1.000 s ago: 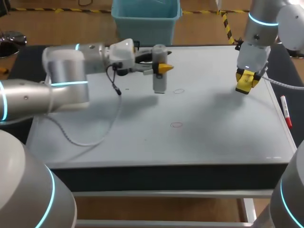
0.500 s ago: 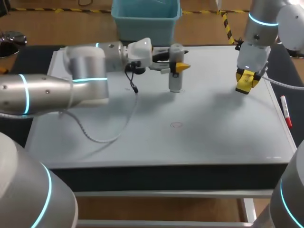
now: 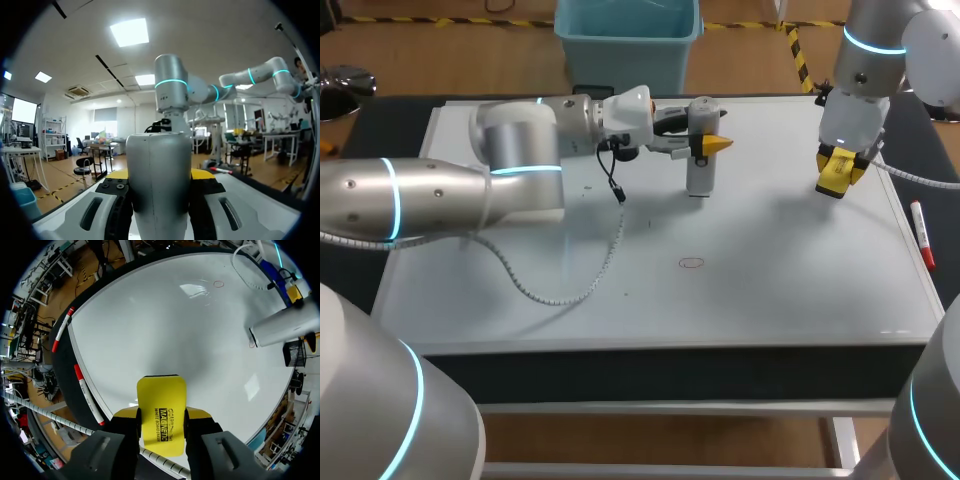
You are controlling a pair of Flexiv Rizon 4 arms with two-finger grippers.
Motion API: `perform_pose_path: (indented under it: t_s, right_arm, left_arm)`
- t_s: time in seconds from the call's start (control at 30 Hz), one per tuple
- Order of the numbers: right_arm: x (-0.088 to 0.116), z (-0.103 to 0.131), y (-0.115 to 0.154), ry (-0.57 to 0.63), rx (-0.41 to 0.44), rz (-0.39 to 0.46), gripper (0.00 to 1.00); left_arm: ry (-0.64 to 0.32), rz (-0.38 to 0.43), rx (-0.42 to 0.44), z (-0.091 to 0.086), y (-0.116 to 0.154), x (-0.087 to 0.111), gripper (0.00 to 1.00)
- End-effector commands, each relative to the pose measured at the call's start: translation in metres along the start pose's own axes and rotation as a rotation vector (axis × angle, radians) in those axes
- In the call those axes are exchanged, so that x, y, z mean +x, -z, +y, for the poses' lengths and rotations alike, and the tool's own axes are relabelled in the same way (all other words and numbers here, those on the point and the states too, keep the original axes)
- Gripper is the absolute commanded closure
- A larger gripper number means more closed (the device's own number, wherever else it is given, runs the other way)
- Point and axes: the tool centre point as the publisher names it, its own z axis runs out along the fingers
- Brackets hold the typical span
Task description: Pick up the inspection probe, press it on each red-marked spot on the whiteboard one by one, put down the probe, pick up the eraser, and wipe off all the red marks.
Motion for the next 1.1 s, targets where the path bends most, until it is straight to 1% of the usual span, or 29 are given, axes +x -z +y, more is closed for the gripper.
perform_pose_path:
  t_s: [0.03,0.33,0.63,1.1]
  right_arm:
    - [0.0,-0.001,0.001,0.002,0.001,0.004,1.0]
    - [0.0,-0.001,0.001,0.002,0.001,0.004,1.0]
    - [0.0,-0.001,0.001,0.002,0.001,0.004,1.0]
    - [0.0,-0.001,0.001,0.002,0.001,0.004,1.0]
  left_arm:
    - [0.0,0.008,-0.002,0.004,-0.003,-0.002,1.0]
    - [0.01,0.008,-0.01,0.011,-0.004,-0.006,1.0]
    - [0.02,0.007,-0.014,0.016,-0.001,-0.005,1.0]
    - [0.025,0.014,-0.015,0.018,0.001,-0.004,1.0]
